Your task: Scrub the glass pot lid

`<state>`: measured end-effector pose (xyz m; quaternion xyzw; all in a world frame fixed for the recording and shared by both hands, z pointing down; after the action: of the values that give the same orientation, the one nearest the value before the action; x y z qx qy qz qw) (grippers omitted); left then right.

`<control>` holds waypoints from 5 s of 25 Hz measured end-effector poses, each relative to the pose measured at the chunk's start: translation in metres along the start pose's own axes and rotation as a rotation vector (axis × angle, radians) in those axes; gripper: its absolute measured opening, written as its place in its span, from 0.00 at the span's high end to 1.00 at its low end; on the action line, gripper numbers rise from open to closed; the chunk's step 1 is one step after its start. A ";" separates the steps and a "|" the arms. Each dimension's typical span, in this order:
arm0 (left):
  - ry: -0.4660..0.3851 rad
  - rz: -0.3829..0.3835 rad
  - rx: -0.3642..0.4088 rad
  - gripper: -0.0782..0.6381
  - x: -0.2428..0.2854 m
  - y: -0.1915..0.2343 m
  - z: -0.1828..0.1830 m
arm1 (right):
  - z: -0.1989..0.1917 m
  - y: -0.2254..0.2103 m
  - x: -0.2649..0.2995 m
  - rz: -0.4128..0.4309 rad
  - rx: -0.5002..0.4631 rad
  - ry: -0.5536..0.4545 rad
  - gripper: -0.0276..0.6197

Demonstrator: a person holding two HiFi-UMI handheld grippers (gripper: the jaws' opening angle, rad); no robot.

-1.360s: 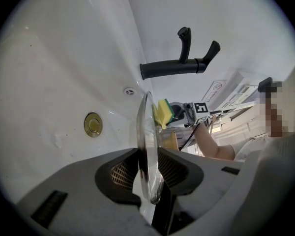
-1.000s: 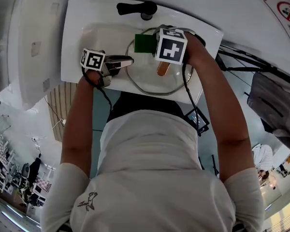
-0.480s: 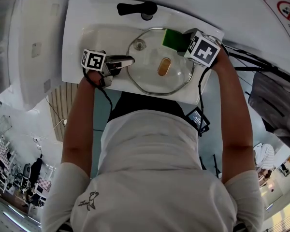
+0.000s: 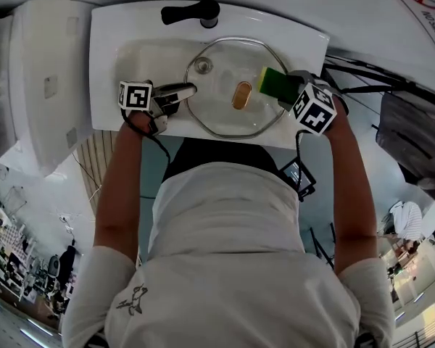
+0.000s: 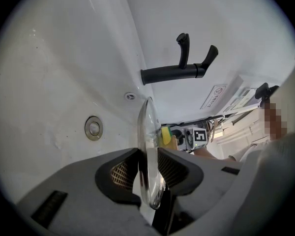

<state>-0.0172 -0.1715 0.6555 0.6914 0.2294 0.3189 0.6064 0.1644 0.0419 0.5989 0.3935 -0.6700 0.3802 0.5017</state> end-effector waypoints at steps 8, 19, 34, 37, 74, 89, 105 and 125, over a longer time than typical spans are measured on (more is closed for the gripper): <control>-0.009 0.005 -0.008 0.73 -0.001 0.000 -0.001 | -0.009 0.080 0.007 0.039 -0.065 0.013 0.50; 0.042 0.006 -0.007 0.73 -0.002 0.000 0.000 | 0.023 -0.008 -0.004 -0.102 -0.075 -0.012 0.50; 0.003 0.010 0.022 0.73 -0.002 -0.001 -0.001 | 0.008 0.054 0.003 -0.171 0.144 -0.033 0.50; -0.007 0.015 0.026 0.73 -0.002 -0.002 -0.001 | 0.011 0.075 0.005 -0.177 0.172 -0.035 0.50; -0.025 0.005 0.007 0.73 -0.004 -0.001 0.002 | 0.138 0.178 0.047 -0.253 0.014 0.034 0.50; -0.015 -0.004 0.001 0.72 -0.006 -0.002 0.001 | 0.156 0.091 -0.055 -0.217 -0.001 -0.165 0.50; -0.087 -0.014 -0.013 0.74 -0.016 0.003 0.015 | 0.201 0.071 0.030 0.112 -0.702 0.130 0.50; -0.131 -0.039 0.045 0.78 -0.011 0.000 0.020 | 0.201 0.067 0.044 0.220 -0.785 0.190 0.51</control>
<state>-0.0108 -0.1928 0.6526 0.7198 0.2097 0.2560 0.6102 0.0202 -0.1191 0.5928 0.0616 -0.7527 0.1820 0.6297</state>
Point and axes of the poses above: the fingertips, and each gripper's own axes: x forward along the fingers, y to its left, z out of its top, the point moved 5 cm from there along -x, backward along the fingers, and after that the axes turned 2 degrees about -z, right-handed, at the moved point
